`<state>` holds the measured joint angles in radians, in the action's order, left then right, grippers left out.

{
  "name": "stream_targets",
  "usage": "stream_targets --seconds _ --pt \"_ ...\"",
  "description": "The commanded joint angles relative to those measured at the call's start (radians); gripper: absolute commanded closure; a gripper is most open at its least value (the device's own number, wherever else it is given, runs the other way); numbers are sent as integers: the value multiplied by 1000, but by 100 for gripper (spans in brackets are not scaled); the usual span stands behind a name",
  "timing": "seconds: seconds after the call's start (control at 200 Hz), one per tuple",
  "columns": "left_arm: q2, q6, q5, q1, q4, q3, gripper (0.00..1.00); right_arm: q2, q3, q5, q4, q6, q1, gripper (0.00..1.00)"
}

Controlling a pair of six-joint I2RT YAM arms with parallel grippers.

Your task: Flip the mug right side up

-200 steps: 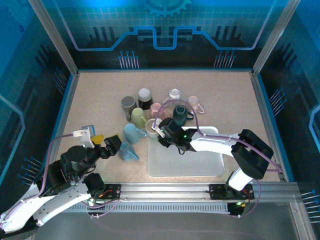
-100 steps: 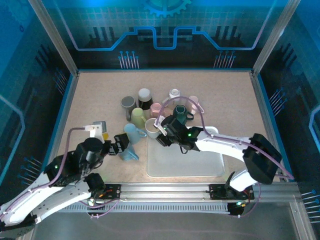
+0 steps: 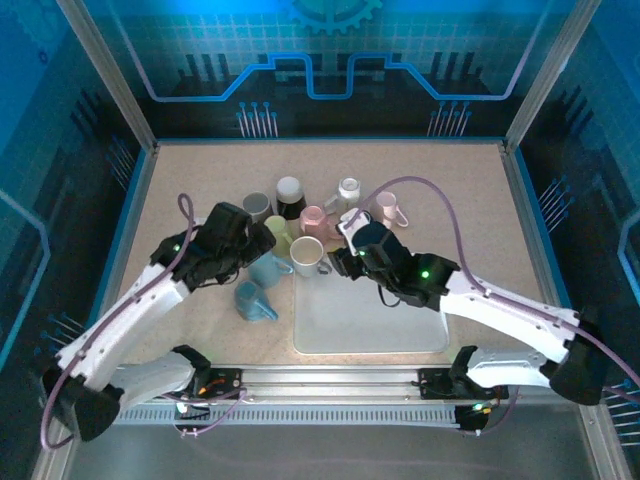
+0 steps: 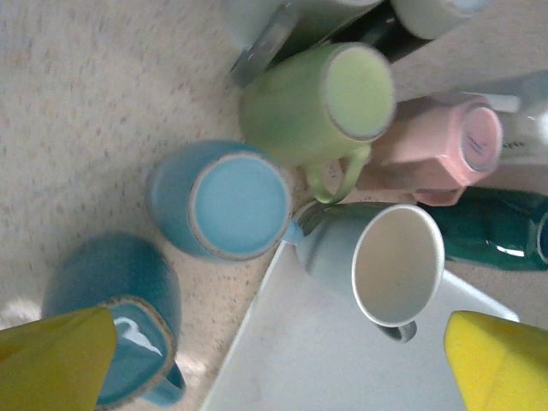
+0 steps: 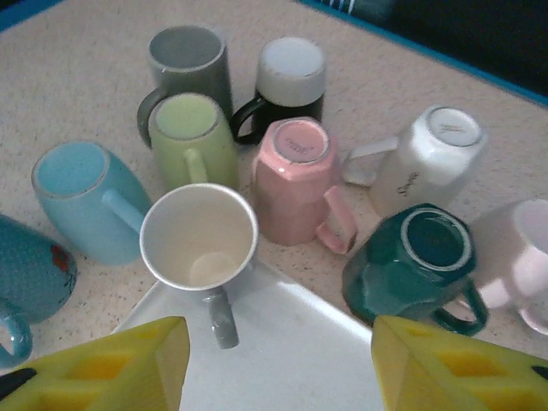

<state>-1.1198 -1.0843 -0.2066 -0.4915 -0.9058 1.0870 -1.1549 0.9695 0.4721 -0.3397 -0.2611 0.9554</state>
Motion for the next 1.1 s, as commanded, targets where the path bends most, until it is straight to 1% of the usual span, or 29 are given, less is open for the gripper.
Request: stream_targets --seconds 0.0,0.075,0.185,0.245,0.375,0.63,0.74,0.875,1.09 --pt "-70 -227 74 17 -140 78 1 50 -46 63 18 -55 6 42" --pt "-94 -305 70 22 -141 81 1 71 -66 71 29 -50 8 43" --pt "-124 -403 56 42 -157 79 10 100 -97 93 42 -63 8 44" --pt "-150 -427 61 56 -168 85 14 117 -130 95 52 -66 8 44" --pt "-199 -437 66 71 -154 93 17 155 -171 87 72 -71 8 45" --pt "-288 -415 84 116 -101 113 14 198 -189 77 79 -51 9 45" --pt "-328 -404 128 138 -56 111 17 204 -193 75 87 -43 9 45" --pt "-363 -390 130 146 -27 117 20 202 -198 72 91 -39 9 44" --pt "-400 -385 142 157 -19 113 17 201 -198 65 93 -32 9 44"
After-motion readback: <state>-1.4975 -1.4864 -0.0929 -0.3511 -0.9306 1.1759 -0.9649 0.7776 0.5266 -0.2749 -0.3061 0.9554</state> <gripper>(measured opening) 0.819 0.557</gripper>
